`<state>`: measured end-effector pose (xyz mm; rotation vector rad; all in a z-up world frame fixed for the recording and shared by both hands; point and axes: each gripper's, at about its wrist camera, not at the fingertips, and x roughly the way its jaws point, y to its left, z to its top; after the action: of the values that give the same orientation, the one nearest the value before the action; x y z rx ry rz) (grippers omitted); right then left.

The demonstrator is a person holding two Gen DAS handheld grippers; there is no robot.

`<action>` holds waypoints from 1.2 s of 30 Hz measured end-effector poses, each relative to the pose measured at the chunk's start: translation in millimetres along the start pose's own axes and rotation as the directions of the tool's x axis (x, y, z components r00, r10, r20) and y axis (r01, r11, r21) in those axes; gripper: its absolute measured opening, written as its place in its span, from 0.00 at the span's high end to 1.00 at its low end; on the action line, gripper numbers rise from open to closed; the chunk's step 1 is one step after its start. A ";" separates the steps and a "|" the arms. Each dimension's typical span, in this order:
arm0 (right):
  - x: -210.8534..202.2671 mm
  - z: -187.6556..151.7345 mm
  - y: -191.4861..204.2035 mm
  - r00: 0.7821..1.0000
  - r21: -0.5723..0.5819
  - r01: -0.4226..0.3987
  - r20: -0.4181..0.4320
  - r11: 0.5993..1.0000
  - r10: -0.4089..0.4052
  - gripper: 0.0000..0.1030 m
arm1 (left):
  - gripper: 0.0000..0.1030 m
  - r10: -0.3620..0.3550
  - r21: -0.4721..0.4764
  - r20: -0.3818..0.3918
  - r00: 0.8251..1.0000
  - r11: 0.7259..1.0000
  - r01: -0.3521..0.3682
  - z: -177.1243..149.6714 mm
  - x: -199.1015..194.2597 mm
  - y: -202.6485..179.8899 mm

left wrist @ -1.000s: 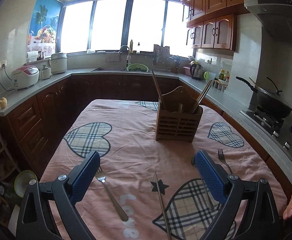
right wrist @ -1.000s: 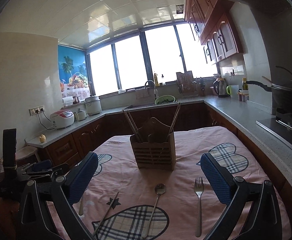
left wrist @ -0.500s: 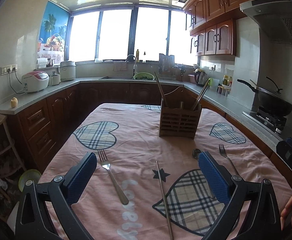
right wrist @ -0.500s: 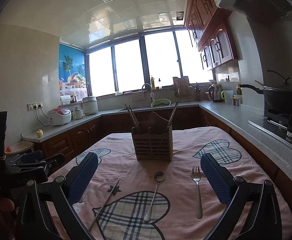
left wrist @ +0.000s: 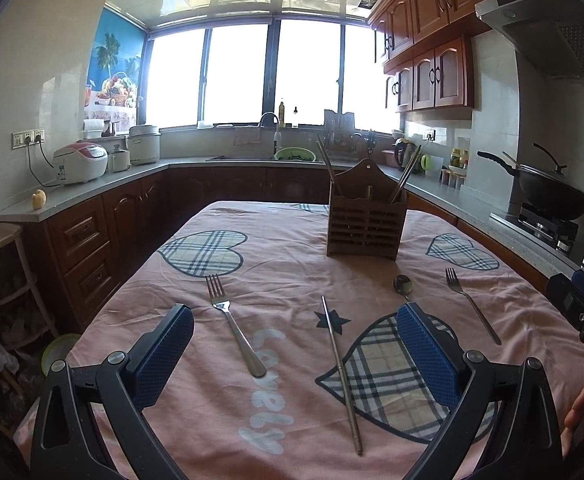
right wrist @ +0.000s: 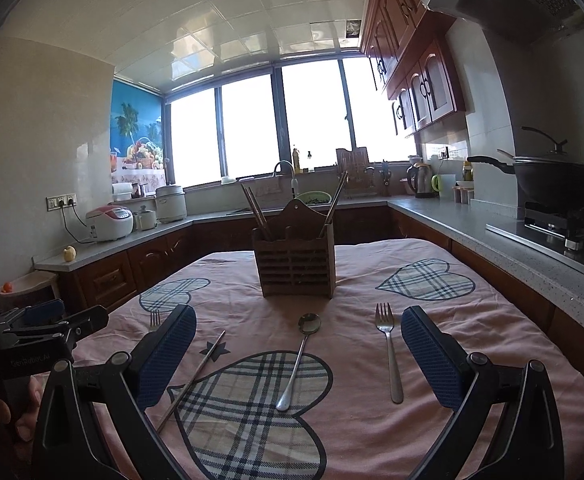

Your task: Organize utensils

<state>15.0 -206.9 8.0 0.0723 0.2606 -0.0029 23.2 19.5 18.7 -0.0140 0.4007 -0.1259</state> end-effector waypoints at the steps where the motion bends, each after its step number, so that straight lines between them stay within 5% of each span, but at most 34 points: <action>1: -1.2 -1.3 0.8 1.000 -0.004 -0.001 0.000 1.000 0.001 0.00 | 0.01 0.001 0.000 0.001 1.000 1.000 -0.001 -1.6 -0.9 0.6; 36: -16.1 -9.0 12.4 1.000 -0.011 -0.024 -0.005 1.000 0.024 0.00 | 0.01 0.016 0.005 0.011 1.000 1.000 -0.016 -7.9 -18.5 7.0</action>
<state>-2.7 -194.0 4.3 0.0646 0.2644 0.0222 4.0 28.9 18.3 -0.0063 0.3892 -0.1109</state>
